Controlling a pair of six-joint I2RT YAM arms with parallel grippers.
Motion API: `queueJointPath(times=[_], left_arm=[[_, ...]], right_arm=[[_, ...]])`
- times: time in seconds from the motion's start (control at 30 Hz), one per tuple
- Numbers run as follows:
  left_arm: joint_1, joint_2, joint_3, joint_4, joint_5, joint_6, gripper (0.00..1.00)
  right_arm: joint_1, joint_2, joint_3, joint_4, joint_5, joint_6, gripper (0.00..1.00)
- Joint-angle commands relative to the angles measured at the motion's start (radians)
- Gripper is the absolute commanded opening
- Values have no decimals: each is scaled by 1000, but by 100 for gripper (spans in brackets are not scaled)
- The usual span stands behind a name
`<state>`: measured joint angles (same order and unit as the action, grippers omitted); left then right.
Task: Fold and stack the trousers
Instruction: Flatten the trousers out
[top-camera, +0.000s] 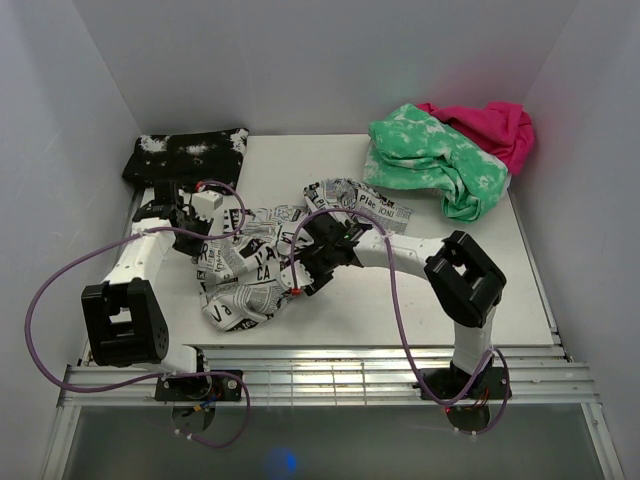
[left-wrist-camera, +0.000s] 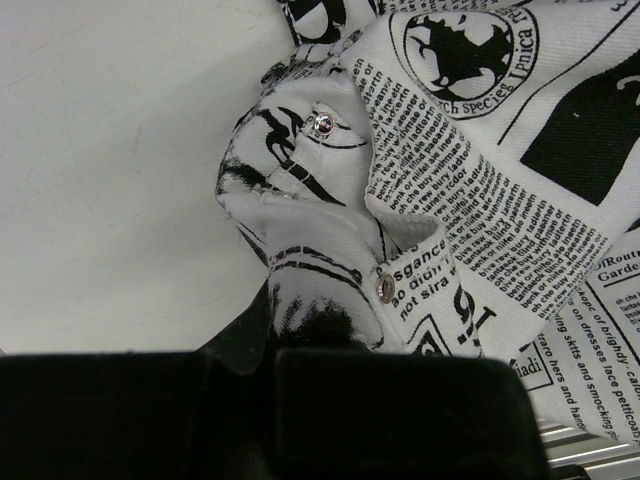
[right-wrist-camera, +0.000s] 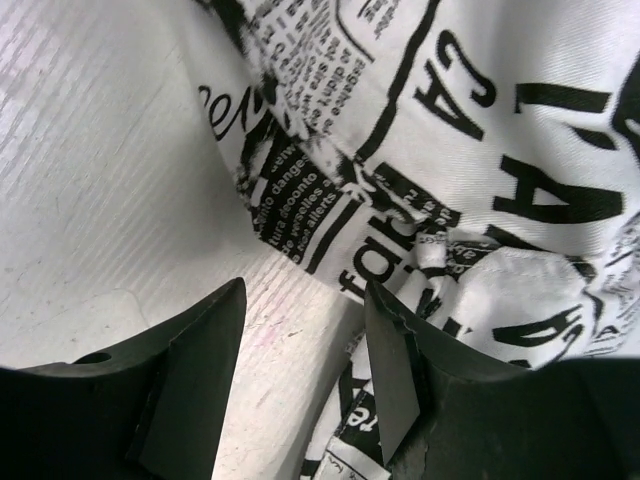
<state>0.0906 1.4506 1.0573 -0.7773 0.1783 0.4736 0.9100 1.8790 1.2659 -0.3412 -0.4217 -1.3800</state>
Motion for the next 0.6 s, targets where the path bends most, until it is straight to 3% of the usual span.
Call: queueJointPath(times=[0.0, 0.3, 0.4, 0.43, 0.47, 0.57], left_arm=[[5, 1, 4, 32, 43, 3, 0], [14, 4, 12, 36, 43, 7, 0], [17, 1, 9, 38, 43, 8, 0], [23, 1, 9, 38, 38, 14, 0], [24, -1, 7, 39, 33, 16, 0], [41, -12, -11, 70, 9, 34, 0]], right_arm=[[-2, 31, 27, -58, -17, -47, 57], [0, 157, 67, 39, 38, -102, 55], [3, 195, 92, 28, 55, -113, 36], [3, 203, 104, -19, 60, -132, 14], [4, 209, 118, -50, 63, -137, 8], [1, 172, 151, -204, 100, -117, 8]])
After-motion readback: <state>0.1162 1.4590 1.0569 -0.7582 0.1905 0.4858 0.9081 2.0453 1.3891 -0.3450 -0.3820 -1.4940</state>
